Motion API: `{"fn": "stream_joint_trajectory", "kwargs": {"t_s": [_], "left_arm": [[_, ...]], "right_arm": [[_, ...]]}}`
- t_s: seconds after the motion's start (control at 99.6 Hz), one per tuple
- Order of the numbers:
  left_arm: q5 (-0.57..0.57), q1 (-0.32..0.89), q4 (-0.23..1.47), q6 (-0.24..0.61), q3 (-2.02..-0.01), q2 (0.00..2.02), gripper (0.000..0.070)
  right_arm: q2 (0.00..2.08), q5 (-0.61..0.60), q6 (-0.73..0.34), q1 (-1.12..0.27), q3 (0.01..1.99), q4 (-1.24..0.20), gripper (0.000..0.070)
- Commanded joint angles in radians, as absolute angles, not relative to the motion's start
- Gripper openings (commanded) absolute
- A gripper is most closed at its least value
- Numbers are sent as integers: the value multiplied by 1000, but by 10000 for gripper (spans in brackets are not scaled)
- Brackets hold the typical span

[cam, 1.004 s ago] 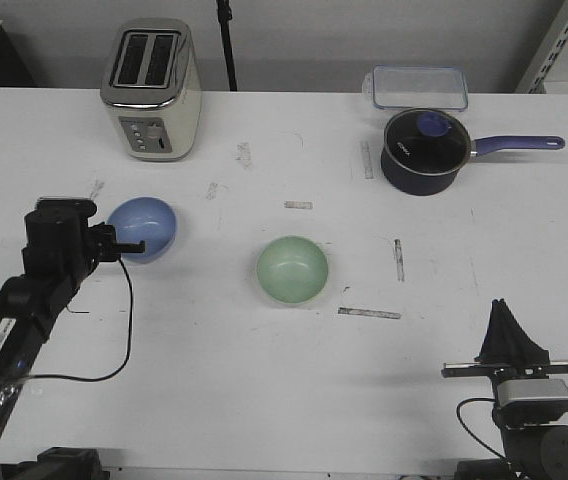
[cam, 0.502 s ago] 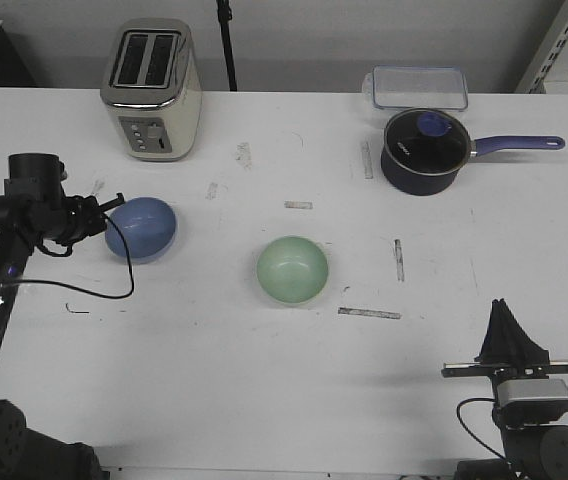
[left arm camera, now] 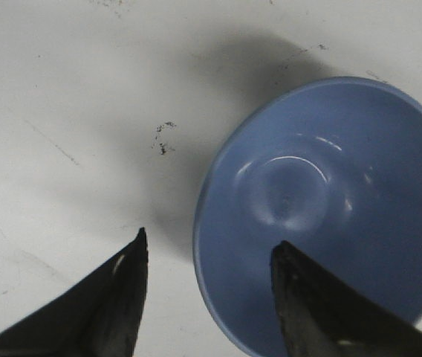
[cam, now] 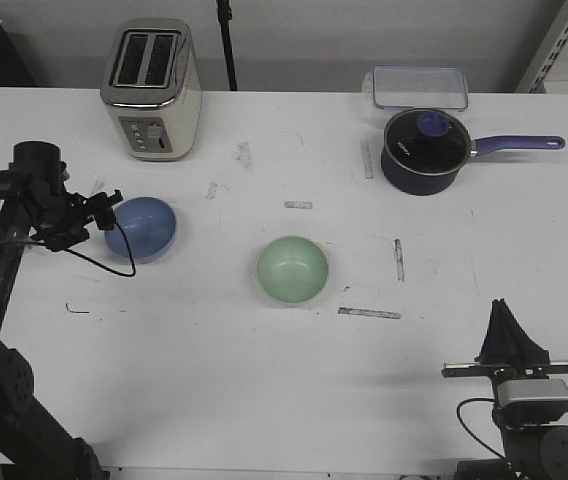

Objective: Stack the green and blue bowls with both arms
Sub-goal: 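Close the left gripper on the blue bowl's rim and lift, then carry the blue bowl with the left gripper over the green bowl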

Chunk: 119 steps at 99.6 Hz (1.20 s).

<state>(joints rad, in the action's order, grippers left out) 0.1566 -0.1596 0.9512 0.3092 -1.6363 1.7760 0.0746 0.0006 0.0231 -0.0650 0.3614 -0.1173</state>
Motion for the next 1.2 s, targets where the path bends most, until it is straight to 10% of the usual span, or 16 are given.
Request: {"fn": "stream_joint_trajectory", "kwargs": {"t_s": [0.0, 0.412, 0.683, 1.185], "left_arm": [[158, -162, 955, 304, -1661, 1821, 340], [158, -157, 941, 303, -1661, 1940, 308], [158, -141, 939, 303, -1661, 1951, 0], [158, 10, 1102, 310, -1877, 1949, 1]], "right_arm": [[72, 0, 30, -66, 365, -106, 10], [72, 1, 30, -66, 365, -106, 10], [72, 1, 30, -66, 365, -106, 10], [72, 1, 30, -66, 365, -106, 10]]}}
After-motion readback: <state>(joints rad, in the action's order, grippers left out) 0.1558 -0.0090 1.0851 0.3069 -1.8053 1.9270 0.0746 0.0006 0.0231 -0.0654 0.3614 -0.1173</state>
